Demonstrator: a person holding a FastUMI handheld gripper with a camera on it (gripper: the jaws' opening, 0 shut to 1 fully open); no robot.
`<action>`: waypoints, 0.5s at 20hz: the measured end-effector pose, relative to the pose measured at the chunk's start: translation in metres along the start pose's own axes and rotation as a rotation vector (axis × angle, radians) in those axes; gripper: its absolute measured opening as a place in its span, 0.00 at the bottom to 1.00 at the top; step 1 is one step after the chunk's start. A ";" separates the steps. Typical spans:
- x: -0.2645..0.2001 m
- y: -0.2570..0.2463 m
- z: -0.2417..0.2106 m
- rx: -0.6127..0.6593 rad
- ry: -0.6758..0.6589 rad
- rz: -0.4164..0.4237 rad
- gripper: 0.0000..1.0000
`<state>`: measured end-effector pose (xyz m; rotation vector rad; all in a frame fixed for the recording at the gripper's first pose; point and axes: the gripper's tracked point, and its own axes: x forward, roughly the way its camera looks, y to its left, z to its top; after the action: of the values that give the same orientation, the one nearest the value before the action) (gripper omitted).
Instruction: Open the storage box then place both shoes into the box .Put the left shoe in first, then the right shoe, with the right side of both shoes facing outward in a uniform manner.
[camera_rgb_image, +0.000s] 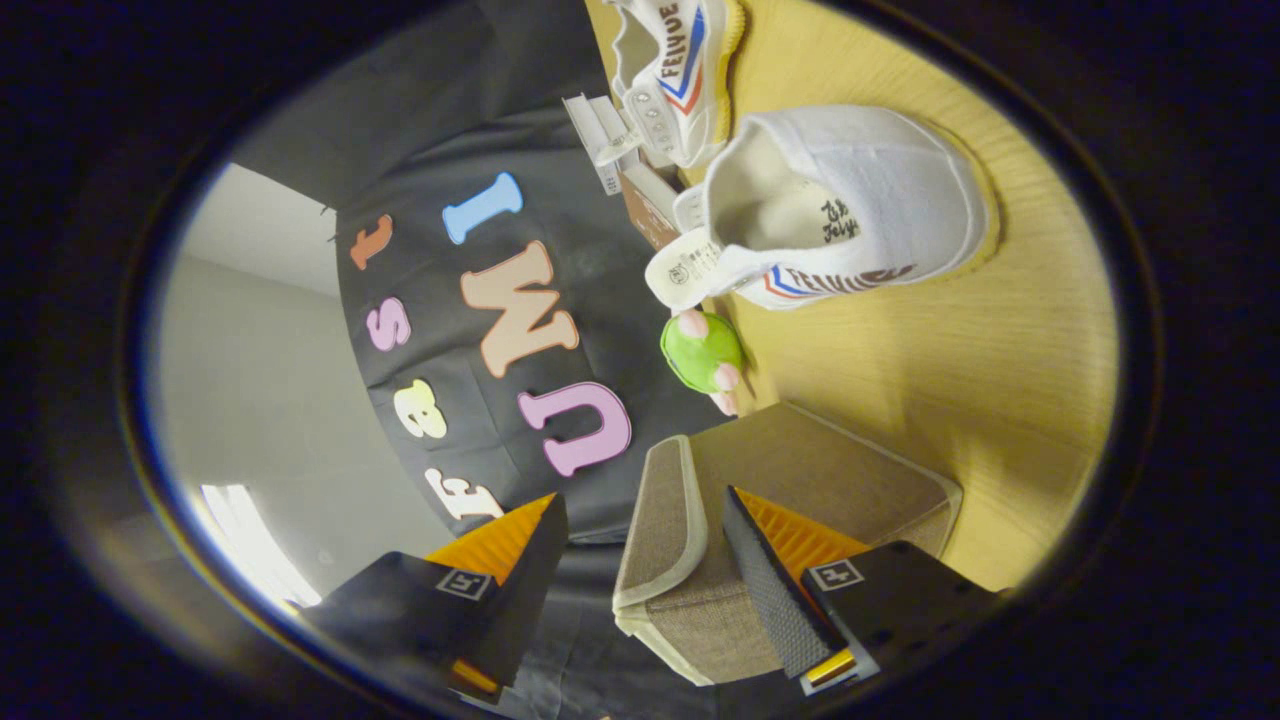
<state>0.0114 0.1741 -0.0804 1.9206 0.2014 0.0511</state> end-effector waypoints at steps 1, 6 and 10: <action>0.000 0.001 -0.001 0.009 0.007 -0.005 0.99; 0.002 0.011 -0.006 0.007 0.039 -0.003 0.98; 0.001 0.020 -0.002 -0.002 0.033 0.008 0.98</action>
<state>0.0144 0.1697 -0.0607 1.9194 0.2165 0.0886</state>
